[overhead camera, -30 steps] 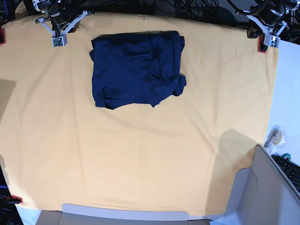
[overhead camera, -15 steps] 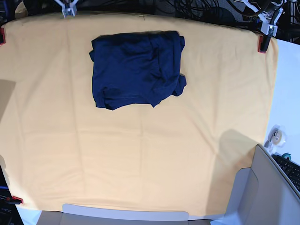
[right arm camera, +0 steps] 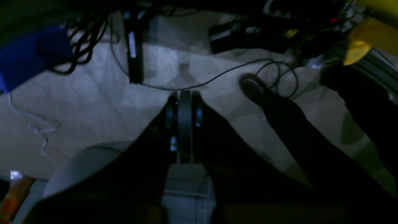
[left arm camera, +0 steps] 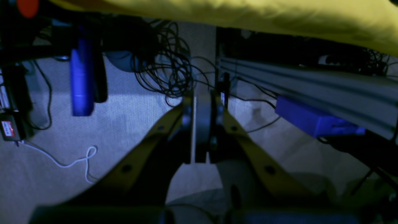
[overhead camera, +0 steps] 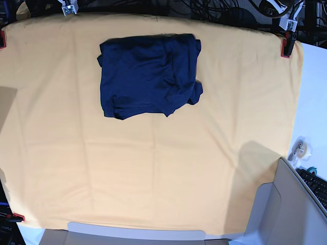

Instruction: Fold the T-shirt properly

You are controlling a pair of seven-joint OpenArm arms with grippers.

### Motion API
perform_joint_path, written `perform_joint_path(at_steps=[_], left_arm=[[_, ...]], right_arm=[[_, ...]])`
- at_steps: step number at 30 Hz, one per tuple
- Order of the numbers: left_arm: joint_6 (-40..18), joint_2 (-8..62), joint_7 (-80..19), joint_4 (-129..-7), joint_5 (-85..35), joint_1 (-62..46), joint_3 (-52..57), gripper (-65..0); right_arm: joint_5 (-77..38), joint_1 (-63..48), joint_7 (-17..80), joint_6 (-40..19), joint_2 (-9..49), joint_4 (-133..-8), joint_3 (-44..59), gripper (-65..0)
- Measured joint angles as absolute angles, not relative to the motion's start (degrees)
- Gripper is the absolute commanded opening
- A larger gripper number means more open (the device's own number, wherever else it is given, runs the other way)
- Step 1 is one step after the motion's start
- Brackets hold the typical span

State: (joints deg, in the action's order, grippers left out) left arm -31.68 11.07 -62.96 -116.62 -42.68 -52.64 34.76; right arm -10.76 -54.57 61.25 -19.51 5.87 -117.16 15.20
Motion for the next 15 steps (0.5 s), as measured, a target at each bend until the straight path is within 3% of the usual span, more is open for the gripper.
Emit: perform_joint_path(at_steps=[9,15], left_arm=[[-31.7,10.9,-63.0,-117.9,-42.7,-53.6,34.9,-65.0],[-31.7,10.3,-63.0,-117.9,-42.7,-53.8,34.6,-65.0]], right_arm=[[-12.5,-55.5,53.6,-19.2,8.0,-117.3,15.2,-65.0],[-21.5,-54.7,44.6,-10.1,13.8,-117.3,15.1,-65.0]])
